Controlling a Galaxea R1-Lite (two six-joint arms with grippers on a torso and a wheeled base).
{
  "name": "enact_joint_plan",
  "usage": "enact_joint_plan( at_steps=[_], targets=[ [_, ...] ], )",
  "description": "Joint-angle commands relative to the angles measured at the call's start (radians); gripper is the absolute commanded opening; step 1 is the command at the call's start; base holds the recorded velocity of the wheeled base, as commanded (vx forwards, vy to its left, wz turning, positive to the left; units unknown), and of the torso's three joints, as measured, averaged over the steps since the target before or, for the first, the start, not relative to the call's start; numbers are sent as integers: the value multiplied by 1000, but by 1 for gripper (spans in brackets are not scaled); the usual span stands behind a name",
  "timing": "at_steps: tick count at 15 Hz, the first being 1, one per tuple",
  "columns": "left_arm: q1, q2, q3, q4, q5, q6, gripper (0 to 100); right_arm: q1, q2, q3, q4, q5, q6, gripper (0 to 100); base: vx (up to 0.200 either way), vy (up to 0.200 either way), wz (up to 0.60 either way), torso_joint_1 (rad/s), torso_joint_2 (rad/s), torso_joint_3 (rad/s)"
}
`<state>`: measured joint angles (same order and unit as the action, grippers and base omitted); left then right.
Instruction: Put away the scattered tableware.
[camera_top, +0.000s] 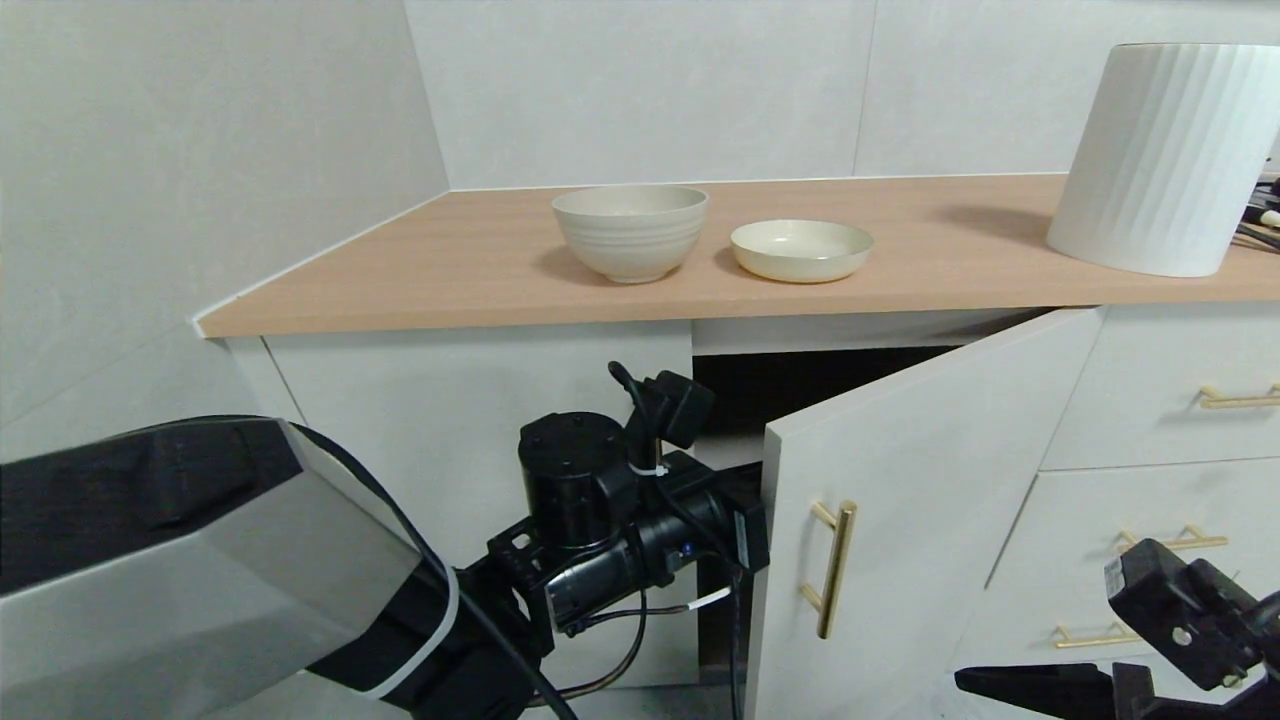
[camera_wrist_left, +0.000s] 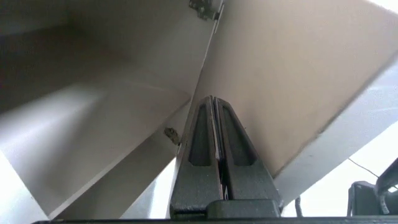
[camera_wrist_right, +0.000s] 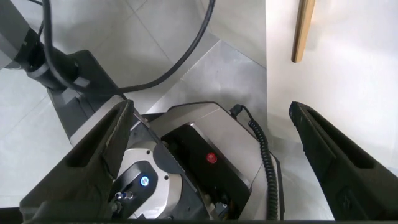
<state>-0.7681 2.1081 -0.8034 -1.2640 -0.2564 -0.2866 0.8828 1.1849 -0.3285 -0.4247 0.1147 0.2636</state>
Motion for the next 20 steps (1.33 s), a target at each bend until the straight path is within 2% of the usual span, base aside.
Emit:
enact_joint_plan(
  at_steps=[1,4,8,12,17,20],
  targets=[
    [-2,23,-10,0,0,0,0,1,5,0,0,0,0,100,0,0,0,0,0,0],
    [-19,44,-20,2,2,0,0,1,5,0,0,0,0,100,0,0,0,0,0,0],
    [-22,32,-14,-3,3,0,0,1,2,0,0,0,0,100,-200,0,0,10,2,2],
    [-33,46,-19,-3,3,0,0,1,-1,-1,0,-1,0,100,0,0,0,0,0,0],
    [-33,110,-100,0,2,0,0,1,-2,-1,0,-1,-1,100,0,0,0,0,0,0],
    [-33,104,-103,0,2,0,0,1,-2,-1,0,-1,-1,100,-200,0,0,2,2,4]
  ],
)
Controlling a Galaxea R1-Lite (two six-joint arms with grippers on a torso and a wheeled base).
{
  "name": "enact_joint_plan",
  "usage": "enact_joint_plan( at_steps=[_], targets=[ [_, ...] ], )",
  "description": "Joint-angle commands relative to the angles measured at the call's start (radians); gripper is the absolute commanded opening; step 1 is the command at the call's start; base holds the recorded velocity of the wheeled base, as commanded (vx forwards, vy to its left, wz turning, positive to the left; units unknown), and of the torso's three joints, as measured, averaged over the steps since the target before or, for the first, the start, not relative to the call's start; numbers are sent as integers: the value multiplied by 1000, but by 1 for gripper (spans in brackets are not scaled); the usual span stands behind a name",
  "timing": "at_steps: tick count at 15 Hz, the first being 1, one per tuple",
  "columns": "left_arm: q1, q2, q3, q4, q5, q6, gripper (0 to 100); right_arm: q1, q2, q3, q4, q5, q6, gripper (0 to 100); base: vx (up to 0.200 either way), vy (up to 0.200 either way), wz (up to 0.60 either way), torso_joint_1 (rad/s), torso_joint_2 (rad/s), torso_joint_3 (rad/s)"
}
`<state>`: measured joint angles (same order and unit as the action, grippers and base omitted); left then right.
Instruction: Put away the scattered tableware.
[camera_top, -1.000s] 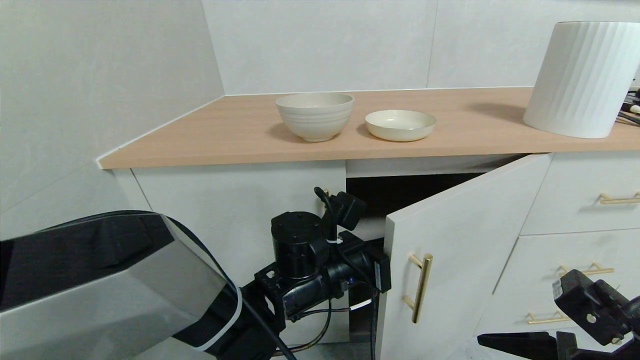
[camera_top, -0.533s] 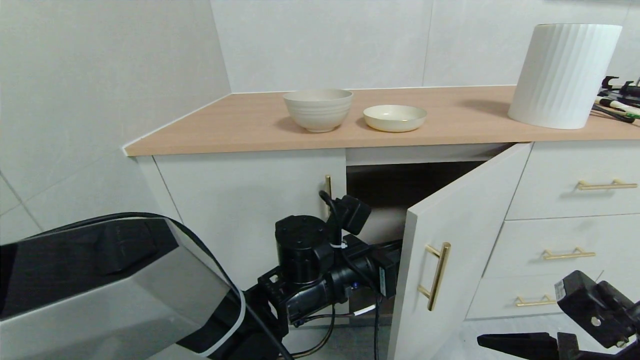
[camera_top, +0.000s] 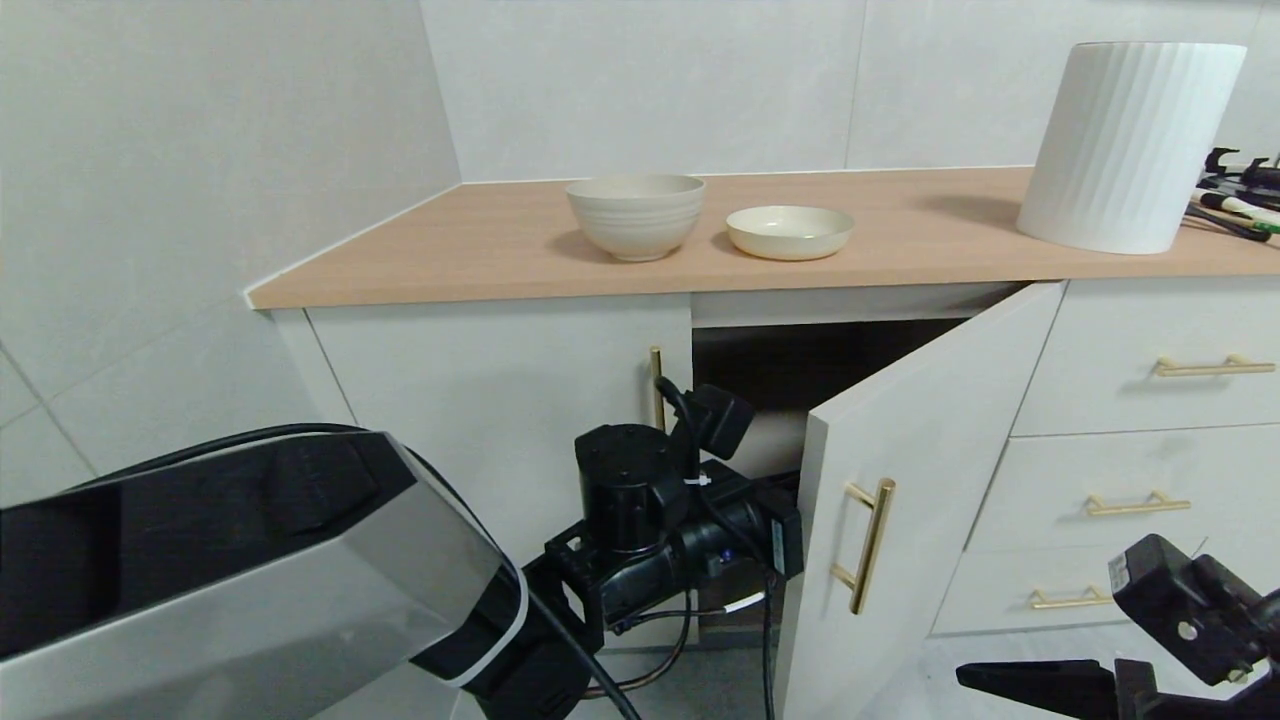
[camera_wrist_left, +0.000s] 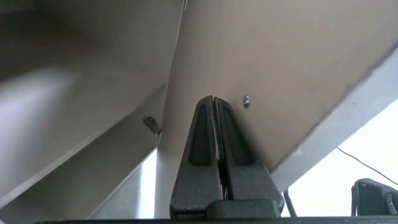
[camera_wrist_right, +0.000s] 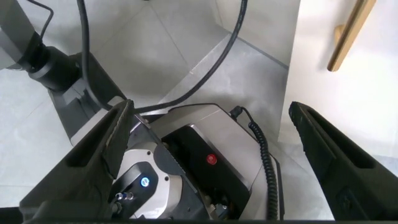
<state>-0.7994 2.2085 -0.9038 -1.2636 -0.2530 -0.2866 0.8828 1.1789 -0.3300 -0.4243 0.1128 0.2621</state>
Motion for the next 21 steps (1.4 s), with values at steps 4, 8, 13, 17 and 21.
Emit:
enact_joint_plan(
  at_steps=[4,8,13,17,21],
  targets=[
    [-3,26,-32,0,-2,0,0,1,4,2,-1,1,0,100,0,0,0,0,0,0],
    [-3,85,-99,1,1,0,0,1,2,2,-1,1,0,100,0,0,0,0,0,0],
    [-112,51,-33,-89,-5,-2,0,16,-24,20,-4,27,-1,100,0,0,0,0,0,0],
    [-224,28,49,-154,-75,-2,0,28,-125,49,1,216,-43,100,0,0,0,0,0,0],
    [-110,22,26,-123,-75,-2,0,24,-120,45,-1,208,-43,100,0,0,0,0,0,0]
  ],
)
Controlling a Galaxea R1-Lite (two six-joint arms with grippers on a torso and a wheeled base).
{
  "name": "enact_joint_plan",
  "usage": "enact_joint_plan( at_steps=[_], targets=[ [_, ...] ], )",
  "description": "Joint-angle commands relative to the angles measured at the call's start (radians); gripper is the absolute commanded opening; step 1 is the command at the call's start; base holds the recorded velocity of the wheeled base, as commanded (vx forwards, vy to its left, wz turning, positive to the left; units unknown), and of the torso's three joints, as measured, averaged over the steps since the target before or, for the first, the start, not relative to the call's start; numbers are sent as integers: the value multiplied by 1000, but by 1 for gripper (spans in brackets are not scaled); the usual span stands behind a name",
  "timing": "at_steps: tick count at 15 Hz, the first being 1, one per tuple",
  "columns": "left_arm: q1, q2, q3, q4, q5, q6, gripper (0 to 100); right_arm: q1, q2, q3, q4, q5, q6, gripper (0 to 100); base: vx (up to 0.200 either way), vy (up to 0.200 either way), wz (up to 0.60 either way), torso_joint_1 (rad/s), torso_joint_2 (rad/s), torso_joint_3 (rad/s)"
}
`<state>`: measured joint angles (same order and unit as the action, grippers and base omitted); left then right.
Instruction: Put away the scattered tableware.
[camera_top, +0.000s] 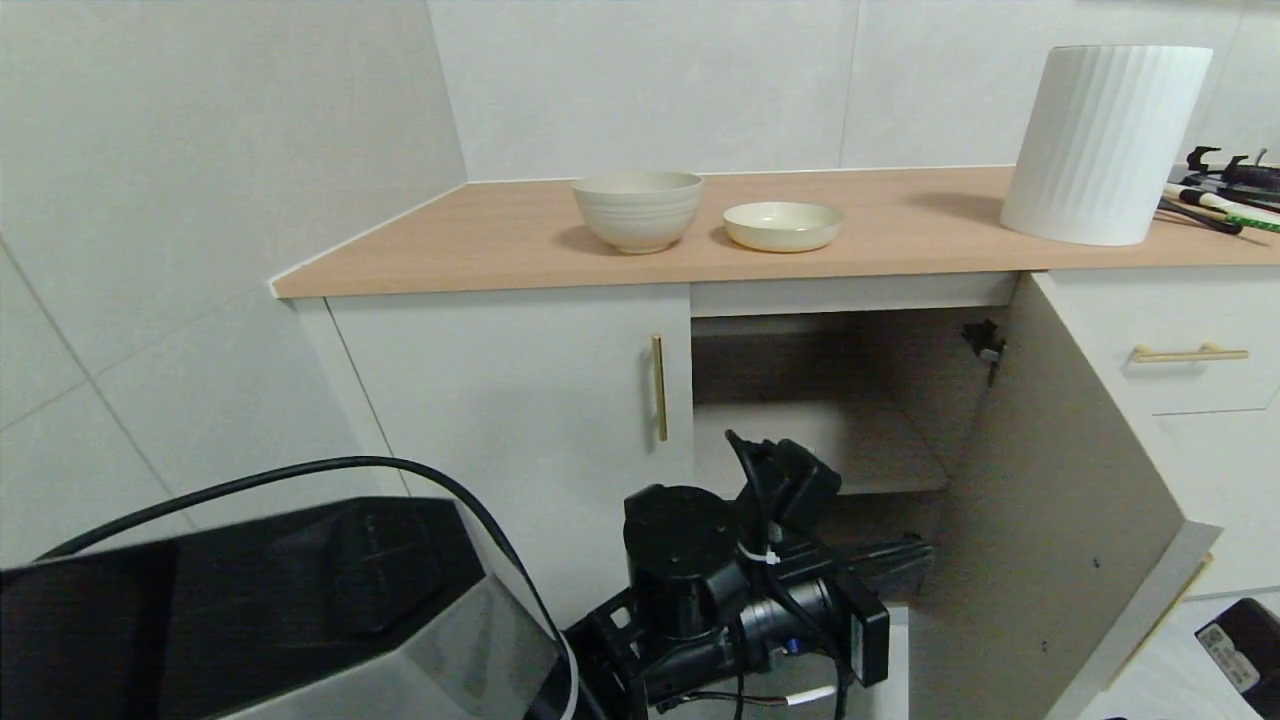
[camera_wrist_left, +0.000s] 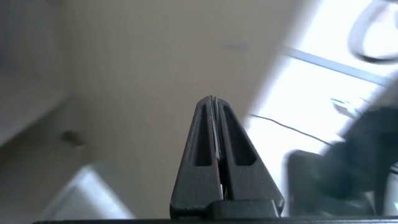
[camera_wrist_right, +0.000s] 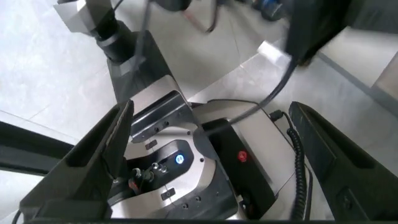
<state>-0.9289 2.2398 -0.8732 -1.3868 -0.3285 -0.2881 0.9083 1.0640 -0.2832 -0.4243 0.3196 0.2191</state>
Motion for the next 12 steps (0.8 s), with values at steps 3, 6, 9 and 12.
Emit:
enact_joint_plan(
  at_steps=[3,6,9,12],
  targets=[
    [88,-69,11,45,3,1,0,-6,1,-14,-5,-56,2,100,0,0,0,0,0,0],
    [171,-213,94,123,3,6,0,-6,1,-22,-7,-82,2,100,0,0,0,0,0,0],
    [251,-397,146,269,3,24,0,-6,8,-51,-4,-103,2,100,0,0,0,0,0,0],
    [291,-565,224,446,8,66,0,-86,100,-128,-4,-224,2,100,0,0,0,0,0,0]
  ],
)
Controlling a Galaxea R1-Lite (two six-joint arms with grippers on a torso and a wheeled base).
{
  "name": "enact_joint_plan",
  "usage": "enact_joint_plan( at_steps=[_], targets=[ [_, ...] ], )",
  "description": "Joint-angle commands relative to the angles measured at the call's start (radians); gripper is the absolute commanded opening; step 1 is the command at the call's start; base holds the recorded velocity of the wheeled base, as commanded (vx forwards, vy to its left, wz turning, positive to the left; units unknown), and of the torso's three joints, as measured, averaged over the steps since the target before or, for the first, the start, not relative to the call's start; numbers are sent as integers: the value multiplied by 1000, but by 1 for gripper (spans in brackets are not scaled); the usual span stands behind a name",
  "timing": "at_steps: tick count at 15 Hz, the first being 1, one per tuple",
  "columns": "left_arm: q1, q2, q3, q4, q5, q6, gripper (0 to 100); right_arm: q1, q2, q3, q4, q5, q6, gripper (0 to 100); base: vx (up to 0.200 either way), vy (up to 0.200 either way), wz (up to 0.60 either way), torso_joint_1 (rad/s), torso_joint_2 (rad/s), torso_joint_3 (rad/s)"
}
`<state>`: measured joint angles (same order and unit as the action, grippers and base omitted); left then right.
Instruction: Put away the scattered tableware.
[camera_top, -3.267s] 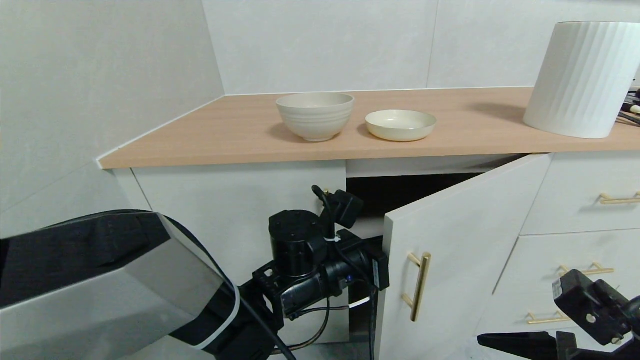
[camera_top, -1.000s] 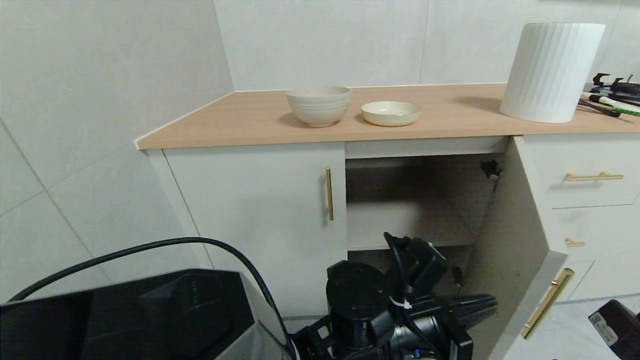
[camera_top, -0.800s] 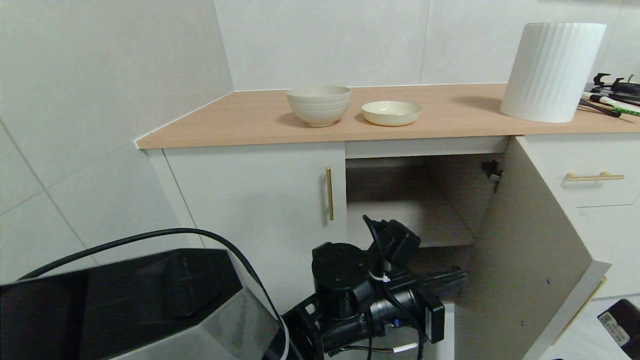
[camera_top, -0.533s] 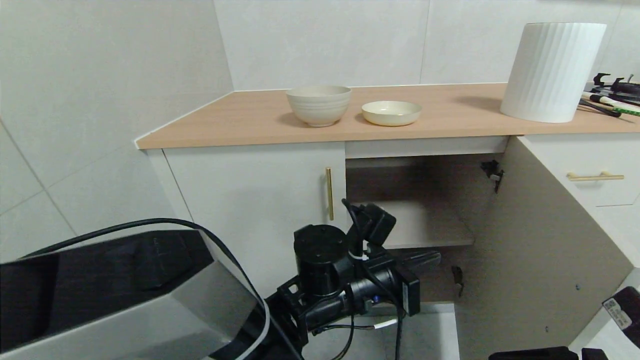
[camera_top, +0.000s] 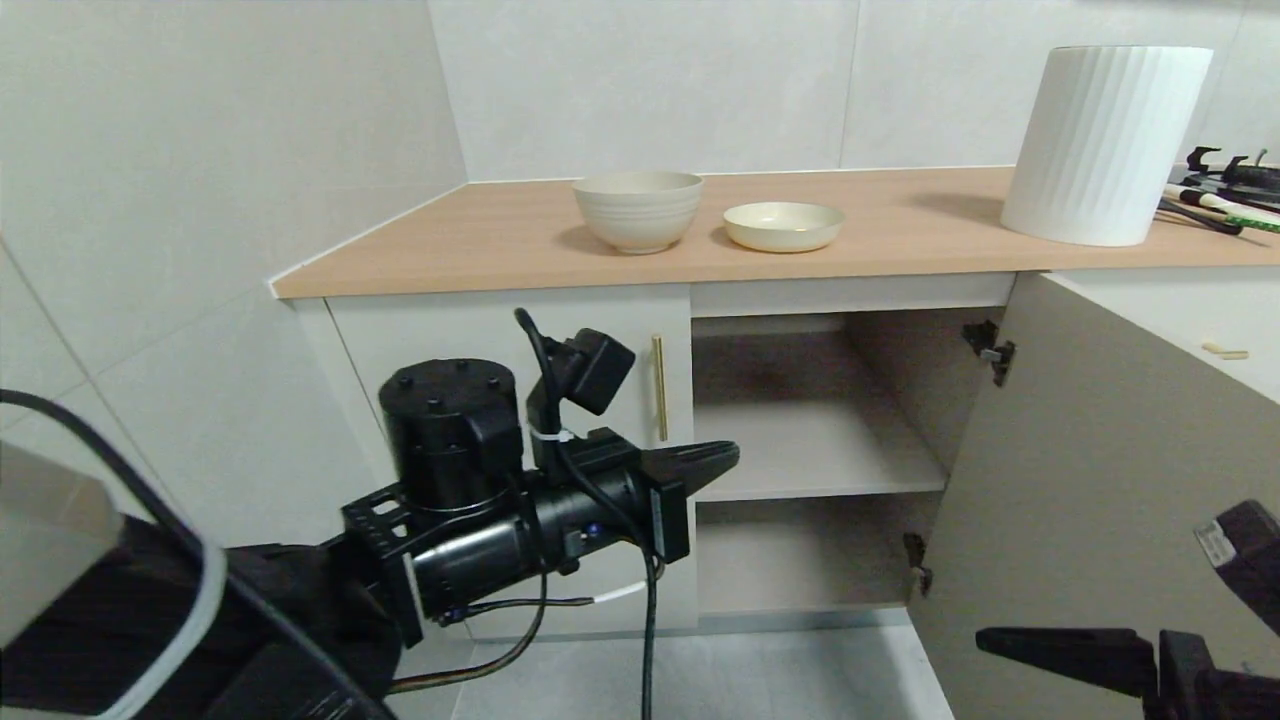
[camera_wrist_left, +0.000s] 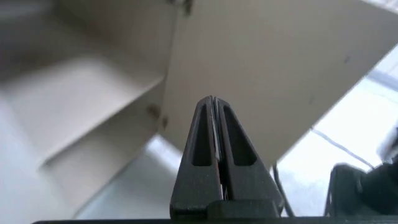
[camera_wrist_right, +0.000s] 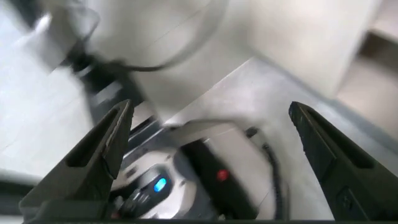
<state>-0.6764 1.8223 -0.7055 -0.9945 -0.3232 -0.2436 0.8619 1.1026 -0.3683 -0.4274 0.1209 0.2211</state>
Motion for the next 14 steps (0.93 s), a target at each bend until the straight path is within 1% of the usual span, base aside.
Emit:
enact_joint_plan(
  at_steps=[1,2,4,5,6,8,9,10,11,12,14],
  targets=[
    [55,-184,87,73,3,30,0,-80,83,-67,-1,-27,0,100,0,0,0,0,0,0],
    [72,-215,116,85,3,32,0,-127,115,-106,-2,-18,-2,100,0,0,0,0,0,0],
    [109,-250,153,100,9,32,0,-150,197,-185,3,-12,-2,100,0,0,0,0,0,0],
    [120,-258,170,100,21,32,0,-164,246,-230,3,-12,-2,100,0,0,0,0,0,0],
    [133,-265,182,97,32,32,100,-176,298,-274,3,-12,-3,100,0,0,0,0,0,0],
    [170,-276,182,92,35,35,100,-210,375,-385,13,-13,-3,100,0,0,0,0,0,0],
    [195,-290,181,91,36,33,100,-224,413,-482,84,-15,-3,100,0,0,0,0,0,0],
    [212,-304,182,91,36,33,100,-236,438,-575,191,-20,-3,100,0,0,0,0,0,0],
    [218,-318,186,91,36,32,100,-241,445,-620,253,-21,1,100,0,0,0,0,0,0],
    [235,-322,175,94,32,29,100,-250,453,-633,266,-20,6,100,0,0,0,0,0,0],
    [238,-322,166,91,32,29,100,-256,454,-626,268,-33,3,100,0,0,0,0,0,0]
  ],
)
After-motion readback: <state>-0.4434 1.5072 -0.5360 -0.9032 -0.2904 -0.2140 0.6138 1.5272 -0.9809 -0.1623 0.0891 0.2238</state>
